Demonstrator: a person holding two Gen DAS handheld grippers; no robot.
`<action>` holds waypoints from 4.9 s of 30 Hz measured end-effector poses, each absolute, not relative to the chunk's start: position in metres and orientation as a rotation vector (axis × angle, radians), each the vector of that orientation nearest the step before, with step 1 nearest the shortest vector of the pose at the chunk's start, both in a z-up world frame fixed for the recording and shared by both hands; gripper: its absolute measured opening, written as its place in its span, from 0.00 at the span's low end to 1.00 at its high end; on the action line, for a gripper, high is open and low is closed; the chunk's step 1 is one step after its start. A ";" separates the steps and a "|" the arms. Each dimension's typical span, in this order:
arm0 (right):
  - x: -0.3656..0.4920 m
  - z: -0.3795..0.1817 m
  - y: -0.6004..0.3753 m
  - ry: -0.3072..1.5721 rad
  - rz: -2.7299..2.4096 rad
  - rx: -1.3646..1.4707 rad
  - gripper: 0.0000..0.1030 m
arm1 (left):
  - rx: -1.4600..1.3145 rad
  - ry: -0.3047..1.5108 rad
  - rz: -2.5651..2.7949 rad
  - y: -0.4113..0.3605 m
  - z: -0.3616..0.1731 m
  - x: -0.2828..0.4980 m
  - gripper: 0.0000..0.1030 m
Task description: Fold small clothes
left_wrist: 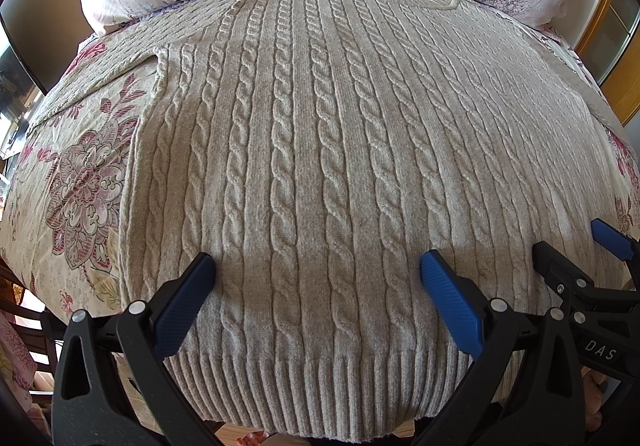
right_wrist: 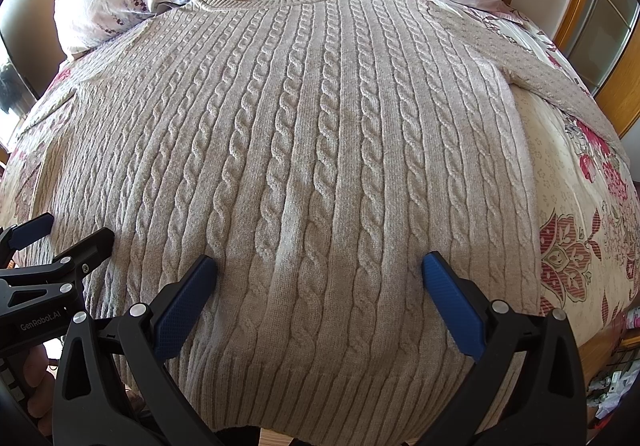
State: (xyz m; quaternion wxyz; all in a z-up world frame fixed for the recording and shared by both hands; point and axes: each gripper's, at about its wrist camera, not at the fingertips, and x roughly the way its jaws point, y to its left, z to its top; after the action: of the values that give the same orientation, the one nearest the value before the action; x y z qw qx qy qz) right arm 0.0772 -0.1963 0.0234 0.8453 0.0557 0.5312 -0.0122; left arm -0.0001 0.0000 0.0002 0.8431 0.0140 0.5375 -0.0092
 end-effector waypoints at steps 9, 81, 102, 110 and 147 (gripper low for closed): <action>0.077 0.021 -0.195 1.120 -0.026 0.117 0.99 | 0.030 1.135 -0.019 0.000 0.000 0.000 0.98; 0.142 0.008 -0.544 0.518 -0.226 1.167 0.10 | -0.241 1.050 0.011 0.023 0.010 0.032 0.98; 0.208 -0.032 -0.351 0.918 0.234 0.971 0.12 | -0.253 1.044 -0.008 0.026 0.013 0.031 0.98; 0.168 -0.013 -0.389 0.829 0.206 1.039 0.59 | -0.334 1.018 -0.047 0.036 0.018 0.031 0.98; 0.205 0.034 -0.428 0.436 0.211 1.362 0.10 | -0.565 0.863 -0.017 0.112 0.045 0.035 0.98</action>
State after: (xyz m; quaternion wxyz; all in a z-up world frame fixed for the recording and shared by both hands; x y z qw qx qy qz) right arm 0.2046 -0.4278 0.0344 0.7500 0.6232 0.1994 0.0967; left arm 0.0353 0.1122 0.0451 0.8699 -0.2703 0.4125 -0.0080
